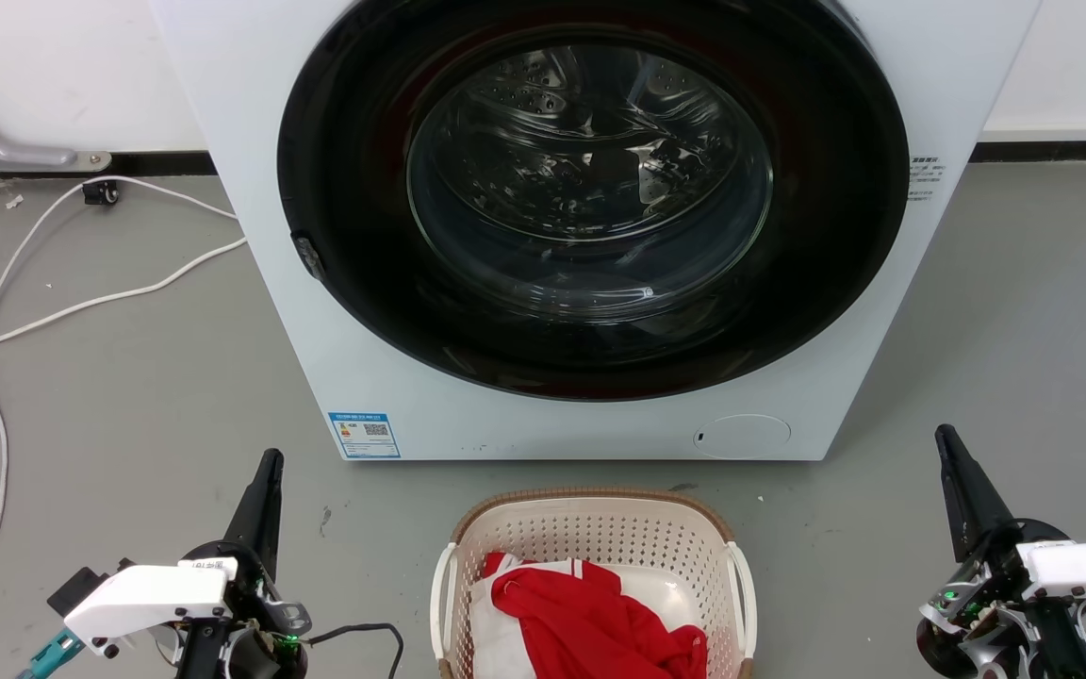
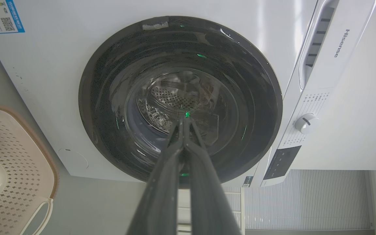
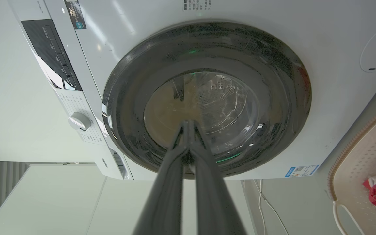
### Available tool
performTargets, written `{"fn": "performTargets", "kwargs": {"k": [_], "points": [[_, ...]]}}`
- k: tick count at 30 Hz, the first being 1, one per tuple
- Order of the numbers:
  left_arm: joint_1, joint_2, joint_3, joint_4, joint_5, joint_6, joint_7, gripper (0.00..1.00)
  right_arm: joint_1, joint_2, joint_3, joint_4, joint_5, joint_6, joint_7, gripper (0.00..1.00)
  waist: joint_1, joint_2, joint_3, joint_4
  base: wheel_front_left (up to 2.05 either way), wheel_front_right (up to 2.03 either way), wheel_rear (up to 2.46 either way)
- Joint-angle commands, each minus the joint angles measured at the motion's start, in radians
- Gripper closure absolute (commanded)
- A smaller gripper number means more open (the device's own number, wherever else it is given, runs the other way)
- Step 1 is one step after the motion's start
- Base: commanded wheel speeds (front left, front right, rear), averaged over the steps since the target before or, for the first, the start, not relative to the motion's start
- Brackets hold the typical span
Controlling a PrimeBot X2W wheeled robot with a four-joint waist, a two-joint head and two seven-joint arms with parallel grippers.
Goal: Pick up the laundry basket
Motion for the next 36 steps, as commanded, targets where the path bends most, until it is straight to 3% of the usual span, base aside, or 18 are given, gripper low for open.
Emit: {"fn": "performTargets", "kwargs": {"k": [1,32,33,36], "points": [[-0.010,0.000,0.004,0.001,0.007,-0.004,0.001,1.00,-0.011,0.004,-0.002,0.001,-0.005,0.000,0.002,1.00,0.0000,0.0000,0.000,0.000,0.00,0.00,0.00],[-0.010,-0.002,0.006,0.001,0.006,-0.004,0.004,1.00,-0.011,0.005,-0.003,0.001,-0.007,0.000,0.003,1.00,0.0000,0.0000,0.000,0.000,0.00,0.00,0.00],[-0.010,-0.002,0.006,0.001,0.006,-0.004,0.004,0.00,-0.011,0.005,-0.003,0.001,-0.007,0.000,0.003,0.00,0.0000,0.0000,0.000,0.000,0.00,0.00,0.00],[0.017,-0.005,-0.001,0.021,0.006,0.001,0.000,0.00,0.018,0.004,-0.001,0.021,0.000,0.000,0.002,0.00,0.0000,0.0000,0.000,0.000,0.00,0.00,0.00]]}}
